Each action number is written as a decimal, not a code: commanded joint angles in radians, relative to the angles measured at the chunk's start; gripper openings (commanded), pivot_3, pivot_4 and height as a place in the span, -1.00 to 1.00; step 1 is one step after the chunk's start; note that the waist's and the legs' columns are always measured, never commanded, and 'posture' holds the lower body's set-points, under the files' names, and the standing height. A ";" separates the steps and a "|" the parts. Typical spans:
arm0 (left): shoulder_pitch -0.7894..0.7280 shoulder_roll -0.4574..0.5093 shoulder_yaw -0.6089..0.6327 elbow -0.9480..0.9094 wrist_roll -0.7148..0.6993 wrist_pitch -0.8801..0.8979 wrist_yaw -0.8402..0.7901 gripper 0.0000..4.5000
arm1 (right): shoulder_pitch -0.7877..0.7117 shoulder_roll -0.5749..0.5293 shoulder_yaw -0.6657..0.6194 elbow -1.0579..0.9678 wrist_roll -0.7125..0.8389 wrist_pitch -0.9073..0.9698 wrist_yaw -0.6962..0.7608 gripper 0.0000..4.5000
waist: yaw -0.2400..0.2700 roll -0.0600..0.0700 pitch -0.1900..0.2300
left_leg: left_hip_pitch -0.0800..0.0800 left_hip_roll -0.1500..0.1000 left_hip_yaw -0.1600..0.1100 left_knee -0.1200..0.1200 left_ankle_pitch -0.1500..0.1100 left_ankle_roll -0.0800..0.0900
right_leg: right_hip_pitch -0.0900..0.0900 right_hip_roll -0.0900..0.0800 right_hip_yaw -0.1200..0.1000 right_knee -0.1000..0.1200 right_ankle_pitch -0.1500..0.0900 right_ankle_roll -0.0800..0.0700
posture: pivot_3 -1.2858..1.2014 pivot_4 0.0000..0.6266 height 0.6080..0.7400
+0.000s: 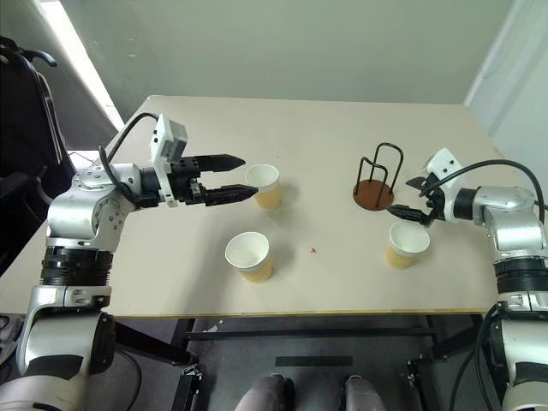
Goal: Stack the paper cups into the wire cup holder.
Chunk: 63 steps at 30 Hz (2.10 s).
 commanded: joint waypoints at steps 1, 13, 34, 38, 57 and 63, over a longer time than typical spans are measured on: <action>-0.039 0.005 0.000 -0.003 -0.003 -0.022 -0.021 0.98 | -0.009 -0.019 -0.037 -0.037 0.015 0.002 -0.015 0.93 | 0.000 0.000 0.000 | 0.000 0.000 0.000 0.000 0.000 0.000 | 0.000 0.000 0.000 0.000 0.000 0.000 | 0.03 -0.52 1.00; -0.057 -0.005 0.000 0.028 0.001 -0.051 -0.018 0.98 | -0.052 0.003 -0.018 0.034 -0.006 -0.021 -0.055 0.93 | 0.000 0.000 0.000 | 0.000 0.000 0.000 0.000 0.000 0.000 | 0.000 0.000 0.000 0.000 0.000 0.000 | 0.03 -0.52 1.00; -0.052 0.000 0.002 0.028 0.003 -0.060 -0.017 0.98 | -0.301 0.186 0.028 0.414 -0.136 -0.201 -0.197 0.93 | -0.002 0.000 0.000 | 0.000 0.000 0.000 -0.001 0.000 0.000 | -0.001 0.000 0.000 0.001 0.000 0.000 | 0.03 -0.52 1.00; -0.050 0.001 0.003 0.026 0.002 -0.059 -0.014 0.98 | -0.322 0.204 0.033 0.457 -0.151 -0.220 -0.217 0.93 | 0.001 0.000 0.000 | -0.001 0.000 -0.001 -0.001 0.000 0.000 | -0.002 0.000 -0.001 0.000 0.000 0.000 | 0.03 -0.52 1.00; -0.056 0.014 -0.027 0.025 0.001 -0.051 -0.078 1.00 | -0.318 0.159 0.018 0.379 -0.129 -0.100 -0.120 -0.99 | 0.000 0.000 0.000 | -0.005 0.000 -0.001 -0.001 0.000 -0.001 | -0.005 0.000 -0.001 0.000 0.000 0.000 | 0.03 -0.52 1.00; -0.097 0.072 -0.065 0.017 -0.001 -0.021 -0.197 1.00 | -0.250 0.134 0.018 0.157 -0.077 0.030 -0.036 -0.99 | 0.000 0.000 0.000 | -0.008 0.000 -0.001 -0.001 0.001 -0.002 | -0.008 0.000 -0.002 0.000 0.000 0.000 | 0.03 -0.52 1.00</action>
